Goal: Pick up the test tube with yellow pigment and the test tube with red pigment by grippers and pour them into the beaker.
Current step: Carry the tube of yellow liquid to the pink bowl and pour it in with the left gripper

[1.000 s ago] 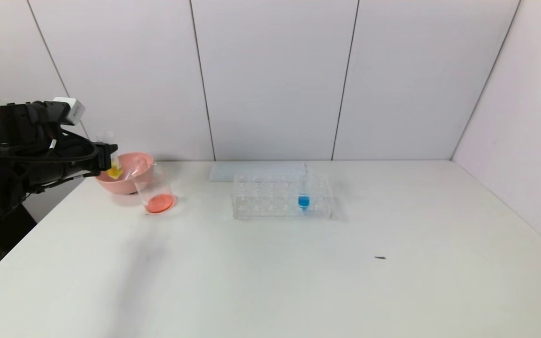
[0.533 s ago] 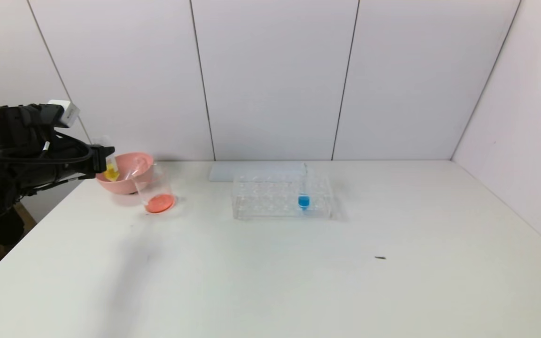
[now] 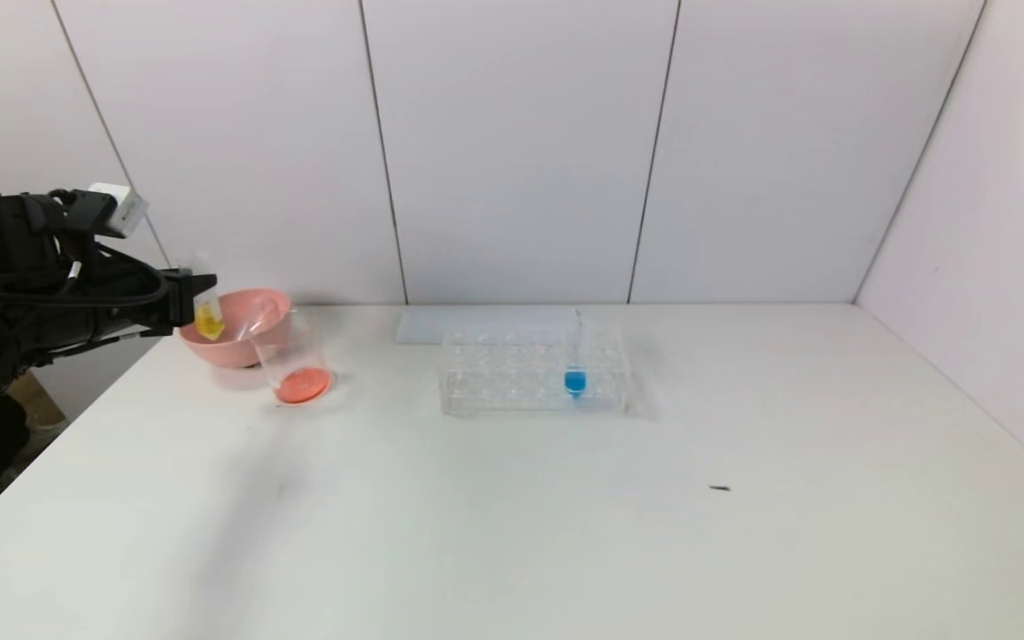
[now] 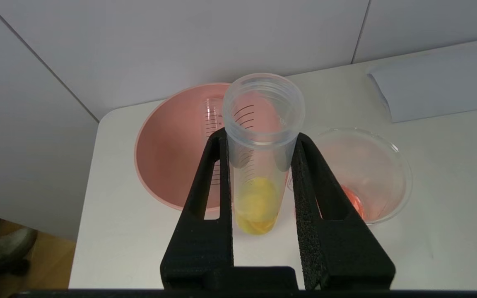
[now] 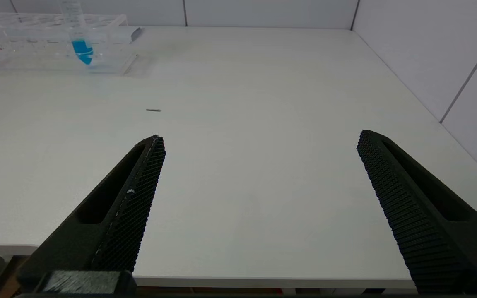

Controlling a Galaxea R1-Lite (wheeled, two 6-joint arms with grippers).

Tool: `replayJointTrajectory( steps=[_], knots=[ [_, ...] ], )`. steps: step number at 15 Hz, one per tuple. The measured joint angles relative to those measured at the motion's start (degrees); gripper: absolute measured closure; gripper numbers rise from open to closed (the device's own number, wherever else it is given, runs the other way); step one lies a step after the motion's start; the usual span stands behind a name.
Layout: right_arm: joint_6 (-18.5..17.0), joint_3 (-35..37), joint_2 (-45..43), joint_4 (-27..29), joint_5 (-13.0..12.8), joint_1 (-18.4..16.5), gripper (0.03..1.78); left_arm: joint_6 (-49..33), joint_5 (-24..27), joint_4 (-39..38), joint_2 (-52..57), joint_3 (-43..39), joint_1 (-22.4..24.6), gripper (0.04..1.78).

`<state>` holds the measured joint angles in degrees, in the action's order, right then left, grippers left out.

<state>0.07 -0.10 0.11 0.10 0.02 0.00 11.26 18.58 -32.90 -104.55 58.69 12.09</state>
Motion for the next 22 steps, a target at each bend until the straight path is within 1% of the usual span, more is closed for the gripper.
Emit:
replayJointTrajectory(
  steps=[3, 11, 14, 18, 20, 22],
  knots=[
    [0.0, 0.0, 0.0, 0.0, 0.0, 0.0, 0.11, 5.96, -0.01, 4.79, -0.05, 2.04, 0.09, 1.37],
    [0.0, 0.0, 0.0, 0.0, -0.02, 0.0, 0.11, 12.5, 0.49, 14.82, 0.16, 7.05, 0.02, 1.37],
    [0.0, 0.0, 0.0, 0.0, 0.0, 0.0, 0.11, 14.48, 0.4, 17.05, 0.46, 8.16, 0.02, 1.37],
    [0.0, 0.0, 0.0, 0.0, -0.02, 0.0, 0.11, 18.08, 0.38, 25.31, 0.77, 11.13, 0.02, 1.37],
    [0.0, 0.0, 0.0, 0.0, -0.02, 0.0, 0.11, 21.15, 0.49, 28.64, 0.69, 12.75, 0.02, 1.37],
    [0.0, 0.0, 0.0, 0.0, 0.0, 0.0, 0.11, 23.43, 1.65, 30.62, 0.5, 14.28, 0.02, 1.37]
  ],
)
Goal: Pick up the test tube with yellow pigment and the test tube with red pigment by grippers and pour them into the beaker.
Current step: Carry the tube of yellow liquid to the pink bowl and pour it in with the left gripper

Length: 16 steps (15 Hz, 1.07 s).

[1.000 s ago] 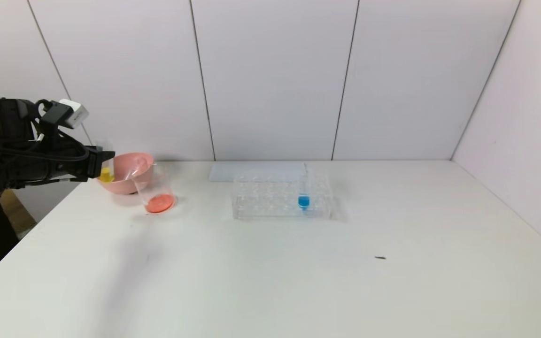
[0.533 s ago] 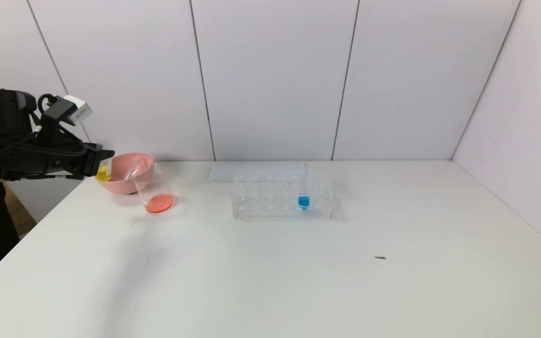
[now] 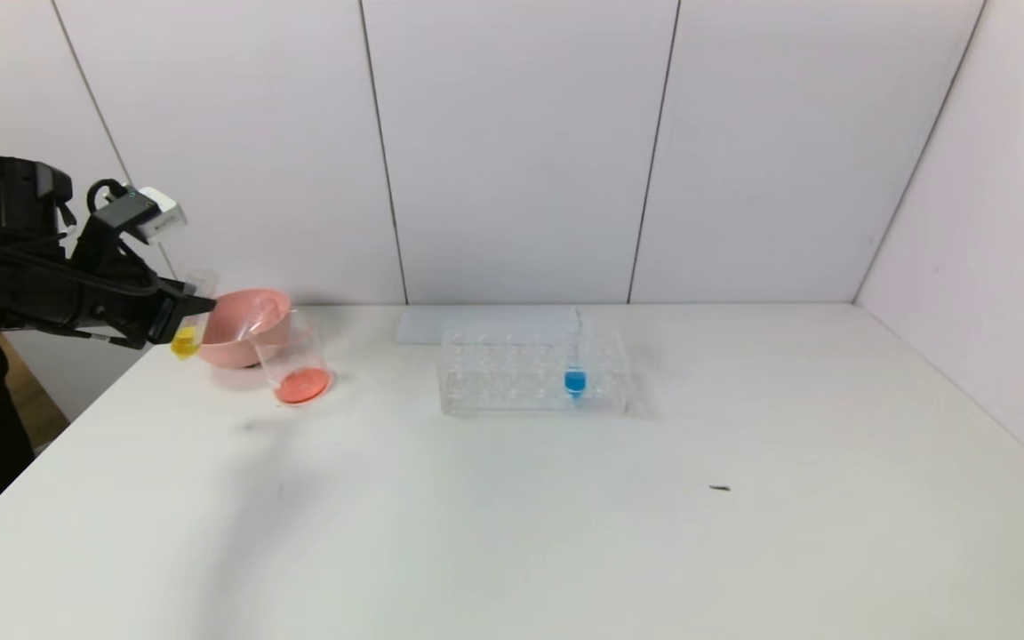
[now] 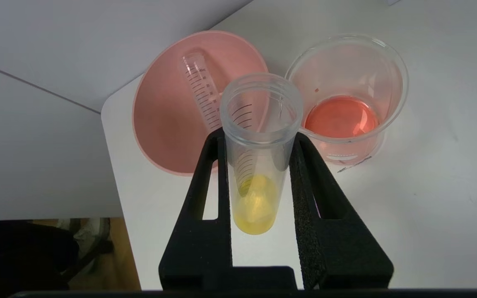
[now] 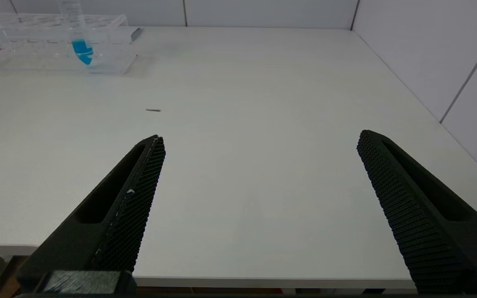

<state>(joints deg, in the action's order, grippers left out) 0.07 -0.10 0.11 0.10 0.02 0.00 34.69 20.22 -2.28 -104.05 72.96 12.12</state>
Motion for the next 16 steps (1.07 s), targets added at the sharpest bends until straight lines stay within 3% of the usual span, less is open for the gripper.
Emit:
replayJointTrajectory(
  steps=[9, 16],
  knots=[
    [0.0, 0.0, 0.0, 0.0, 0.0, 0.0, 0.11, 11.8, 0.99, 8.39, -1.22, 5.53, -0.24, 1.37],
    [0.0, 0.0, 0.0, 0.0, -0.02, 0.0, 0.11, 18.53, 1.07, 20.19, -2.56, 13.14, -0.29, 1.37]
  ],
)
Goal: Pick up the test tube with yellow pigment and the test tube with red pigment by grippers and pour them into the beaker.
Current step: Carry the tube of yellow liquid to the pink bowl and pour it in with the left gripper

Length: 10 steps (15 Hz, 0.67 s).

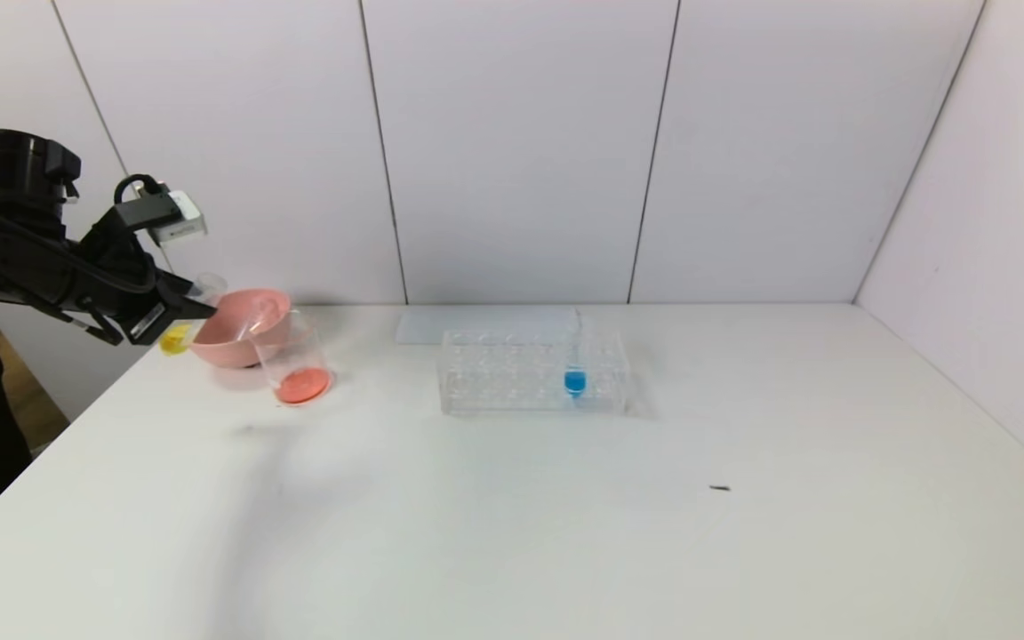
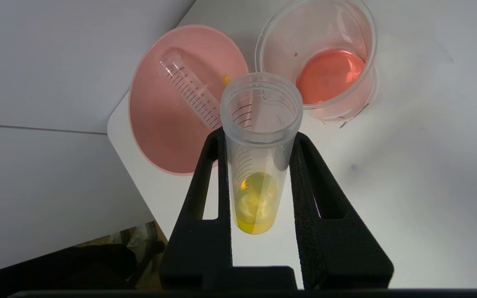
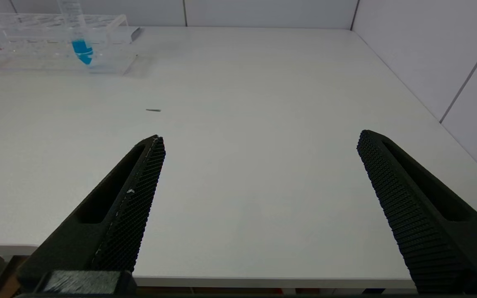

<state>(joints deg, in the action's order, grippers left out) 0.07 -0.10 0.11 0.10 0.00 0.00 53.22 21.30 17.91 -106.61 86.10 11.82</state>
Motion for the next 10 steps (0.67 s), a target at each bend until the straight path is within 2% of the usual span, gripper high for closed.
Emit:
replayJointTrajectory(
  steps=[3, 7, 10],
  knots=[
    [0.0, 0.0, 0.0, 0.0, 0.0, 0.0, 0.11, 2.97, 0.12, 1.3, -1.39, 2.46, 0.0, 1.37],
    [0.0, 0.0, 0.0, 0.0, 0.0, 0.0, 0.11, 6.41, 0.06, 7.63, -3.12, 6.57, 0.07, 1.37],
    [0.0, 0.0, 0.0, 0.0, 0.0, 0.0, 0.11, 7.36, -0.05, 8.22, -4.47, 9.09, 0.22, 1.37]
  ],
)
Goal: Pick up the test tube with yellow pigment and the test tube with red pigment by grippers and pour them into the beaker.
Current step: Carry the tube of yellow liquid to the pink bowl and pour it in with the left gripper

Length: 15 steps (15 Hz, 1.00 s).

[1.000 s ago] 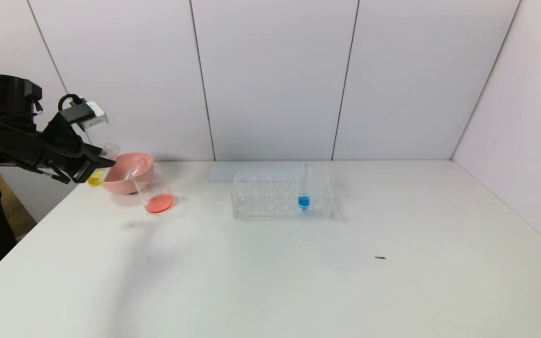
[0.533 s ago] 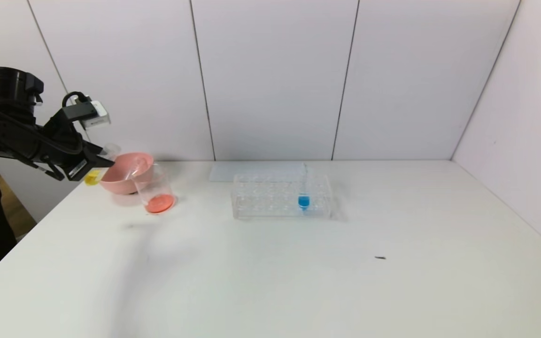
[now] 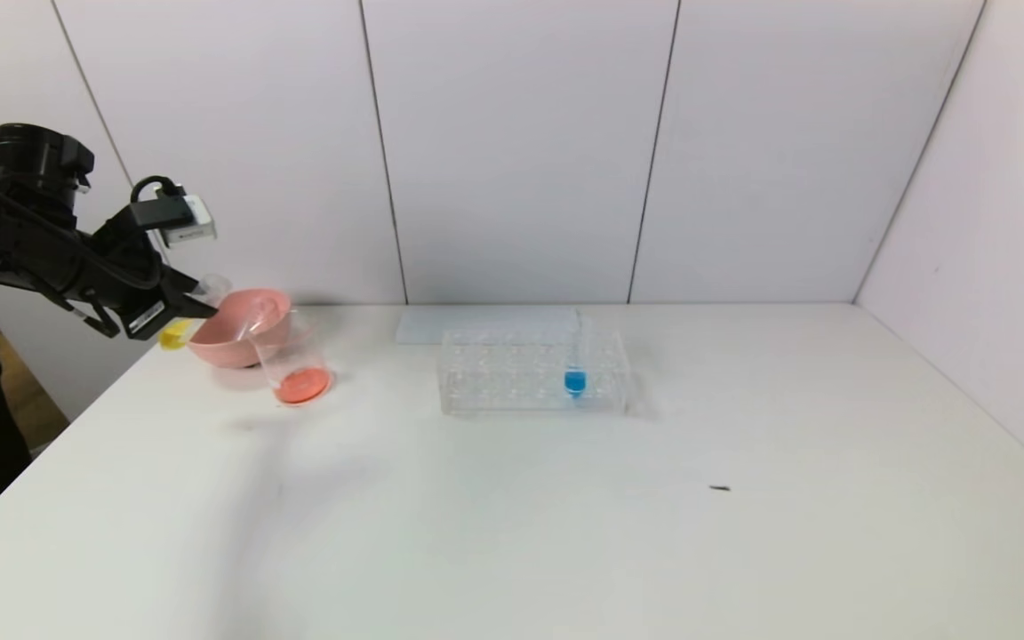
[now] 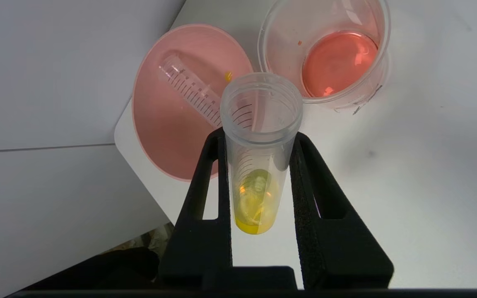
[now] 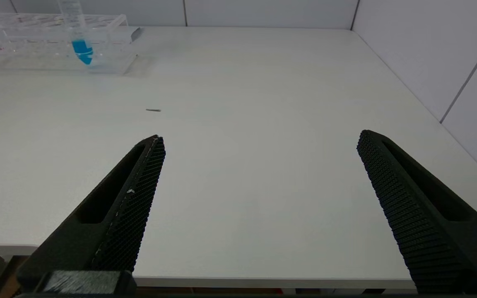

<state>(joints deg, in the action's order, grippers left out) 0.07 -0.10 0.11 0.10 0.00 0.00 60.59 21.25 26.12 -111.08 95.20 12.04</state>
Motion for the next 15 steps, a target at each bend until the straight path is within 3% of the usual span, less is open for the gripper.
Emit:
replayJointTrajectory(
  steps=[8, 15],
  knots=[
    [0.0, 0.0, 0.0, 0.0, 0.0, 0.0, 0.11, 4.27, -2.93, 10.25, -2.95, 8.61, 0.09, 1.37],
    [0.0, 0.0, 0.0, 0.0, 0.02, 0.0, 0.11, 8.9, -2.84, 13.57, -5.66, 12.76, -0.12, 1.37]
  ],
)
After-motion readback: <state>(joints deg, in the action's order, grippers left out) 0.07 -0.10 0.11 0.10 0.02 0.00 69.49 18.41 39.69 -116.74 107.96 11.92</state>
